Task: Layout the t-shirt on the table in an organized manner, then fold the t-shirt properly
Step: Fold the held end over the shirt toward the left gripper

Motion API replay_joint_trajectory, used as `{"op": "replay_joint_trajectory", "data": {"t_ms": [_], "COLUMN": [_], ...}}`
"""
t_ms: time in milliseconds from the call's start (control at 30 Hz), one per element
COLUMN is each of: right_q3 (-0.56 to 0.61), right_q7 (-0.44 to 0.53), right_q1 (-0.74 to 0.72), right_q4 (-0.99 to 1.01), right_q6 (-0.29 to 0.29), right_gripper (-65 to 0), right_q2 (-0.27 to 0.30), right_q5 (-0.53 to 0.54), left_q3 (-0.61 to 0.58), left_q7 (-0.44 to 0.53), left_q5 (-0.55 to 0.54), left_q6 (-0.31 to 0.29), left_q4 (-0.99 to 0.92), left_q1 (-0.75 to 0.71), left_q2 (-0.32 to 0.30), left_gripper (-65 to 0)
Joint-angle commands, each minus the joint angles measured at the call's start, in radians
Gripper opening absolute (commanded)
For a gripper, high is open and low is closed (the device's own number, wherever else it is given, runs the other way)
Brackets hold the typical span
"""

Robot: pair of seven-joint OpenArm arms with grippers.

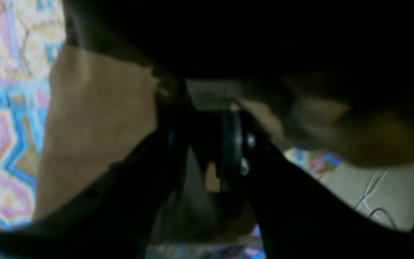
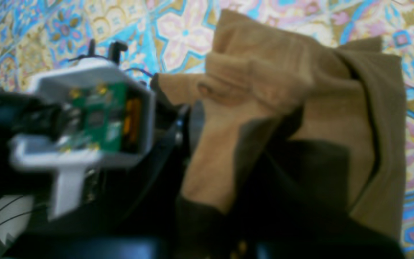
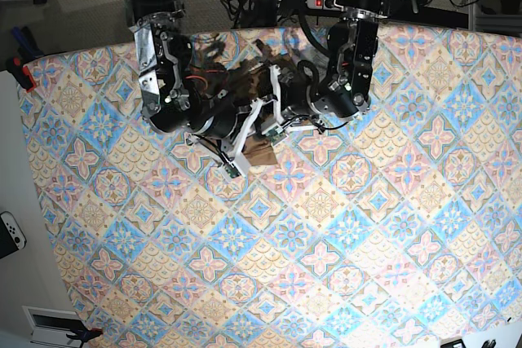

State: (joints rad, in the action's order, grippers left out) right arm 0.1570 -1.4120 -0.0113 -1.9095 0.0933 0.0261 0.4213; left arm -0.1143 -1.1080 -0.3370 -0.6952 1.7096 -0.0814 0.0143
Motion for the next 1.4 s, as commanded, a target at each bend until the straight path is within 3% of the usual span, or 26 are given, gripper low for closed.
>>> {"op": "replay_joint_trajectory", "data": {"t_ms": [0,367,633,767,933,1133,1167,1233,1300,1367], "right_q3": [0.002,0.002,0.011,0.045,0.148,0.169,0.169,0.169,0.169,0.169], "right_q7": [0.016,0.016,0.016,0.016,0.058,0.078,0.076,0.076,0.076,0.076], "right_q1": [-0.013,-0.014,-0.017,-0.017,-0.017,-0.017,-0.017,-0.017,-0.017,-0.016], "right_q4": [-0.018,-0.015,-0.011,-0.008,0.086,0.193,0.203,0.201,0.199,0.199], "right_q6": [0.007,0.007,0.007,0.007,0.007,0.007,0.007,0.007,0.007,0.007], "right_gripper": [-65.0,-65.0,-65.0,-65.0,-65.0,-65.0,-63.6,-51.7,-44.0,-40.0], "right_q2": [-0.007,-0.007,-0.007,-0.007,-0.007,-0.007,-0.007,-0.007,-0.004,-0.004], "right_q5": [0.027,0.027,0.027,0.027,0.027,0.027,0.027,0.026,0.026,0.026], "left_q3": [-0.003,0.026,0.351,0.456,0.494,0.494,0.494,0.494,0.494,0.494], "left_q7": [0.018,0.021,0.024,0.019,0.019,0.019,0.019,0.019,0.019,0.019], "left_q5": [-0.018,-0.02,-0.018,-0.018,-0.018,-0.017,-0.017,-0.017,-0.017,-0.017], "left_q6": [-0.003,-0.003,-0.003,-0.003,-0.003,-0.003,-0.003,-0.003,-0.003,-0.003], "left_q4": [0.053,0.309,0.327,0.327,0.327,0.327,0.327,0.327,0.327,0.327], "left_q1": [0.007,-0.148,-0.266,-0.277,-0.277,-0.277,-0.277,-0.277,-0.275,-0.275], "left_q2": [0.0,-0.144,-0.093,-0.084,-0.084,-0.084,-0.084,-0.084,-0.084,-0.086], "left_gripper": [-50.4,-50.5,-50.5,-50.5,-50.5,-50.5,-50.5,-50.5,-50.5,-50.5]}}
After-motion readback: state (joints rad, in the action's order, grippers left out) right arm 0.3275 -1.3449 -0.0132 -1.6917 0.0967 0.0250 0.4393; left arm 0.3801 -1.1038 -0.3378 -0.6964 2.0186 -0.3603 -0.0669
